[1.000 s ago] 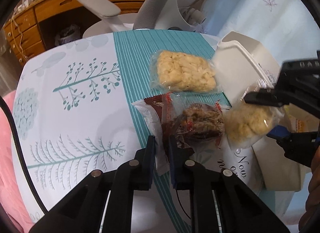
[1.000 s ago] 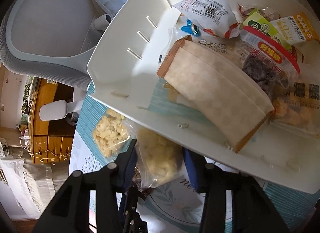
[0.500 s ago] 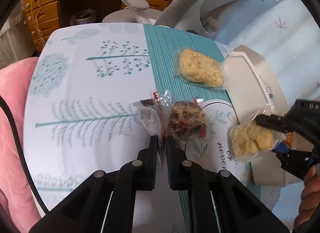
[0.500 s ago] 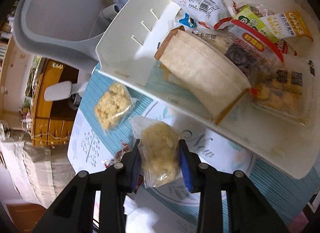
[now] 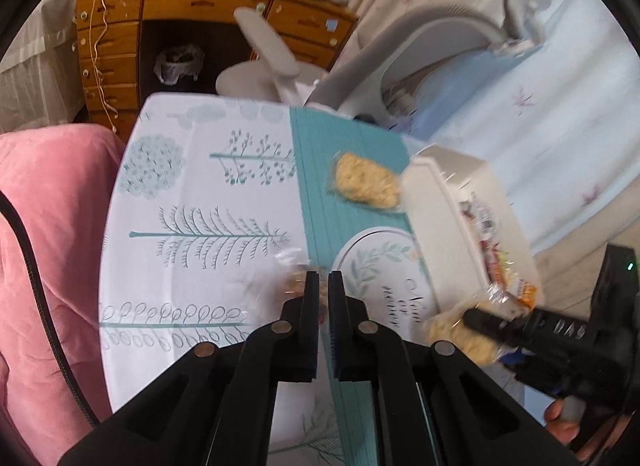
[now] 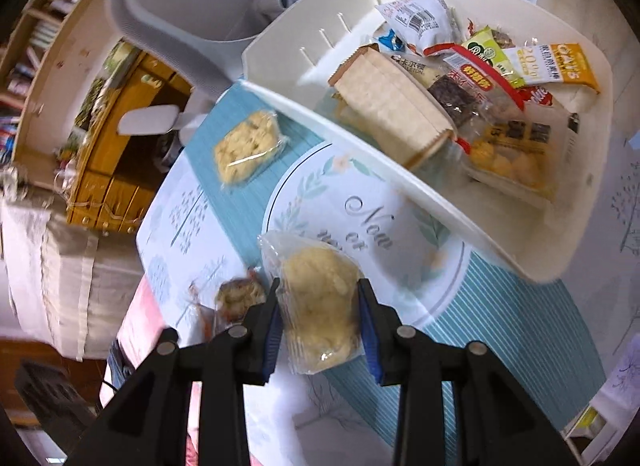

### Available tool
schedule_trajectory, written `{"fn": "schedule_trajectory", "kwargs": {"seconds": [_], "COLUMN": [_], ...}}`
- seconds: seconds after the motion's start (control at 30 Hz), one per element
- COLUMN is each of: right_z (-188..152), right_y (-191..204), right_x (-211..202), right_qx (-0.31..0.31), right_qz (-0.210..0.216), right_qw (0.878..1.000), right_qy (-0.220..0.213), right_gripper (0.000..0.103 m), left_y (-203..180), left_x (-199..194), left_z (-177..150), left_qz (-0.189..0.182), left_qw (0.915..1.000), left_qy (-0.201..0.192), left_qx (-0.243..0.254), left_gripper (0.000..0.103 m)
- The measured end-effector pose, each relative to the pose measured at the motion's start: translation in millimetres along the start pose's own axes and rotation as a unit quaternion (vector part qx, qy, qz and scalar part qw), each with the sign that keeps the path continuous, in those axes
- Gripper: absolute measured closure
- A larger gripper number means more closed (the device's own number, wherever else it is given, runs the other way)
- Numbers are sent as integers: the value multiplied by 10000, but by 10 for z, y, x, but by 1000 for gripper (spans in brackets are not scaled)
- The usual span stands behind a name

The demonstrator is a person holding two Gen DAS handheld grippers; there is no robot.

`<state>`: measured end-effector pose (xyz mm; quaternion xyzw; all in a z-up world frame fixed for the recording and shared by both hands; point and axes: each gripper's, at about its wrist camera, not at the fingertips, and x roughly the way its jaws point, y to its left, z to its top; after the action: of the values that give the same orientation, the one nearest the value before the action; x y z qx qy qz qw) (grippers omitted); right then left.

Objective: Organize snacks
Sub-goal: 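Grasp the clear nut packet with the left tool while the right tool holds the puffed-snack bag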

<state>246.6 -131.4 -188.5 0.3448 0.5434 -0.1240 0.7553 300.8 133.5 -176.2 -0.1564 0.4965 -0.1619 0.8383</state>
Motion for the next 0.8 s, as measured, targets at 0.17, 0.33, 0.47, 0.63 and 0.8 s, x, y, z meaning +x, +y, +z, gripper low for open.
{"fn": "schedule_trajectory", "kwargs": {"seconds": [0.17,0.33,0.47,0.63,0.8], "right_z": [-169,-272,-322,-267,-138], "right_y": [-61,-148,-202,-321,-421], "right_x": [-272,-551,-737,-835,-894], "right_qx": [-301,-623,-1047,-1201,-1484], "right_qz": [128,296,365,424,474], "right_qw": [9993,9962,9897,9873,9835], "right_qy": [-176,-535,-904,-953,-915], "right_gripper": [69,69,69,69,69], "left_y": [-123,-87,-62,-53,6], "left_x": [-250,-143,-22,229,449], "left_z": [-106,-223,-266,-238,-170], "left_qz": [45,242,431,778,907], "left_qw": [9999,9993,9976,9914,9801], "left_qy": [-81,264,365,606,776], "left_qx": [121,-90,-408,-865,-1584], "left_gripper": [101,94,76,53,41]}}
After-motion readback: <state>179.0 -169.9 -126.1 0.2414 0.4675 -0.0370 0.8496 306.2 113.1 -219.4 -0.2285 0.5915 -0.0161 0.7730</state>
